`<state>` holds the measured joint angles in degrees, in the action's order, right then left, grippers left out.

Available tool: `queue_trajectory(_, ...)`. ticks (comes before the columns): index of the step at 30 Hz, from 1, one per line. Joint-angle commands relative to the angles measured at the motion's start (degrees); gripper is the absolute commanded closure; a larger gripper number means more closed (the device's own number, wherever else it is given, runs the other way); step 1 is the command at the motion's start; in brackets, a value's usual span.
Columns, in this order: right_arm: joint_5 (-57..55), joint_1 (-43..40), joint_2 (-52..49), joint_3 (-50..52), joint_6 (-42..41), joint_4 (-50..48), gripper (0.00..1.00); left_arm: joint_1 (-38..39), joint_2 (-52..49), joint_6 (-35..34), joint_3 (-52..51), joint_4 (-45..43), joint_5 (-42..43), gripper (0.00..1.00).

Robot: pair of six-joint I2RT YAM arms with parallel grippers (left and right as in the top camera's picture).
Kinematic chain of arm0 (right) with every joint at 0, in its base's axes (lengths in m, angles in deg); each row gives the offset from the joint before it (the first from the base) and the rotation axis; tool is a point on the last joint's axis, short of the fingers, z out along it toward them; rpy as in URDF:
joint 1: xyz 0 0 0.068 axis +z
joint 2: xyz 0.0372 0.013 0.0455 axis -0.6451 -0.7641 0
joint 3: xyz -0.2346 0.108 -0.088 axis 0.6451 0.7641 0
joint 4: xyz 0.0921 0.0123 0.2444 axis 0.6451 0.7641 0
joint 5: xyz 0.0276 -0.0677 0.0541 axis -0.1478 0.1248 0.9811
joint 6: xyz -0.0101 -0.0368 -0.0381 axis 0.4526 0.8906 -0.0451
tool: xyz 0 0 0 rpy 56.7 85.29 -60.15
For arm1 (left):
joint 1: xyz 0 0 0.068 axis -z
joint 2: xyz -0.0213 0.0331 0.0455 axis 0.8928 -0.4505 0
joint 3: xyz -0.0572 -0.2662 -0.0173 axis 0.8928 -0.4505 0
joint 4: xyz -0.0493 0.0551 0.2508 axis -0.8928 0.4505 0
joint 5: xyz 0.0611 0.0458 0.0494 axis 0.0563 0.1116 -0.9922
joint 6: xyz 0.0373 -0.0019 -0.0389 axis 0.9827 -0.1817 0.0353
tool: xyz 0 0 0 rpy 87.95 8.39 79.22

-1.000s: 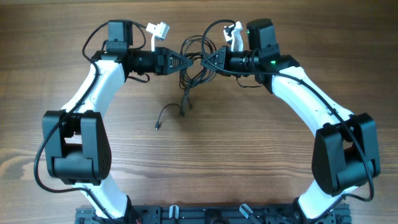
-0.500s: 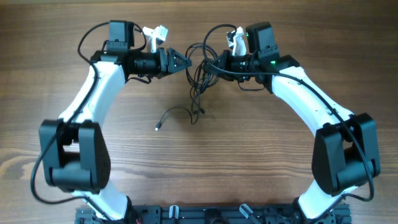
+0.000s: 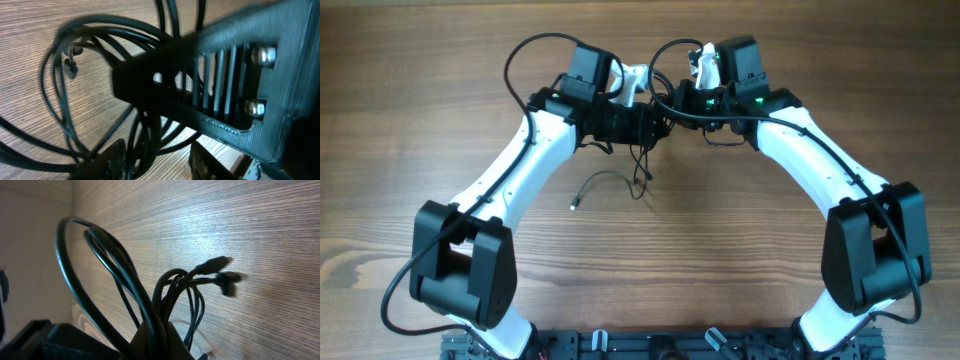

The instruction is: Untangle cables

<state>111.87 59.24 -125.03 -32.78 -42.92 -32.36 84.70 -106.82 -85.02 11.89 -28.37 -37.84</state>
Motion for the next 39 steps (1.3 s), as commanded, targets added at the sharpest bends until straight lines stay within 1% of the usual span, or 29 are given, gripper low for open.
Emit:
queue_trajectory(1, -1.05, 0.07, -0.96, -0.07, -0.61, 0.26, 0.96, 1.46, 0.24, 1.09, 0.46, 0.02, -4.39, 0.56)
queue_trajectory(2, -1.05, 0.07, -0.96, -0.07, -0.61, 0.52, 0.96, 1.62, 0.13, 1.09, 0.42, 0.07, -5.79, 0.55)
queue_trajectory(4, -1.05, 0.07, -0.96, -0.07, -0.61, 1.03, 0.96, 1.68, -0.44, 1.09, 0.17, 0.00, -7.96, 0.59)
queue_trajectory(7, -0.83, 0.07, -0.96, -0.07, -0.61, 1.36, 0.96, 1.66, -1.64, 1.07, -0.50, -0.22, -8.41, 0.68)
queue_trajectory(8, -0.83, 0.07, -0.96, -0.07, -0.63, 1.42, 0.96, 1.68, -2.10, 1.07, -0.57, -0.20, -8.41, 0.73)
queue_trajectory(10, -0.85, 0.07, -0.96, -0.07, -0.61, 1.42, 0.96, 1.66, -2.93, 1.07, -0.57, -0.35, -8.41, 0.91)
queue_trajectory(11, -0.85, 0.07, -0.96, -0.07, -0.61, 1.44, 0.96, 1.60, -3.15, 1.09, -0.57, -0.55, -8.44, 0.96)
queue_trajectory(15, -0.87, 0.07, -0.96, -0.07, -0.59, 1.62, 0.94, 0.87, -2.99, 1.09, -0.57, -2.21, -8.41, 0.96)
queue_trajectory(16, -0.87, 0.07, -0.96, -0.07, -0.55, 1.66, 0.85, 0.59, -2.97, 1.11, -0.55, -2.45, -8.41, 0.96)
queue_trajectory(17, -0.90, 0.07, -0.96, -0.07, -0.57, 1.77, 0.62, 0.35, -2.91, 1.11, -0.55, -2.60, -8.39, 0.96)
queue_trajectory(18, -1.11, 0.04, -0.96, -0.07, -0.50, 1.81, 0.46, -0.04, -2.89, 1.11, -0.55, -2.60, -8.39, 0.96)
queue_trajectory(19, -1.14, 0.04, -0.96, -0.07, -0.07, 1.81, 0.40, -0.48, -2.67, 1.11, -0.55, -2.56, -8.39, 0.96)
queue_trajectory(21, -1.42, 0.04, -0.96, -0.07, 0.00, 1.81, 0.30, -1.36, -2.38, 1.14, -0.55, -2.45, -8.39, 0.96)
queue_trajectory(22, -1.95, 0.04, -0.96, -0.07, 0.00, 1.84, 0.23, -1.77, -2.19, 1.44, -0.55, -2.34, -8.39, 0.96)
queue_trajectory(23, -2.60, 0.04, -0.96, -0.07, 0.00, 1.88, 0.17, -2.25, -1.84, 2.93, -0.55, -2.10, -7.91, 0.96)
queue_trajectory(26, -5.42, 0.04, -0.96, -0.07, 0.02, 2.14, 0.12, -3.34, -1.07, 5.33, -0.55, -0.85, -7.72, 0.96)
queue_trajectory(29, -8.74, 0.04, -0.96, -0.07, 0.04, 2.78, 0.10, -4.57, -0.70, 7.76, -0.55, 0.92, -7.67, 0.96)
queue_trajectory(32, -11.39, 0.04, -0.96, -0.07, 1.03, 4.04, 0.09, -5.66, -0.68, 11.37, -0.55, 2.69, -5.38, 0.96)
queue_trajectory(34, -11.39, 0.04, -0.96, -0.07, 3.78, 4.76, 0.10, -6.69, -0.66, 14.58, -0.55, 3.78, -1.11, 0.96)
queue_trajectory(37, -11.41, 0.04, -0.96, -0.07, 6.05, 6.21, 0.11, -8.87, -0.63, 20.68, -0.55, 5.46, 7.67, 0.96)
queue_trajectory(39, -11.34, 0.04, -0.96, -0.07, 6.08, 6.56, 0.16, -10.14, -0.63, 24.57, -0.55, 6.93, 12.33, 0.96)
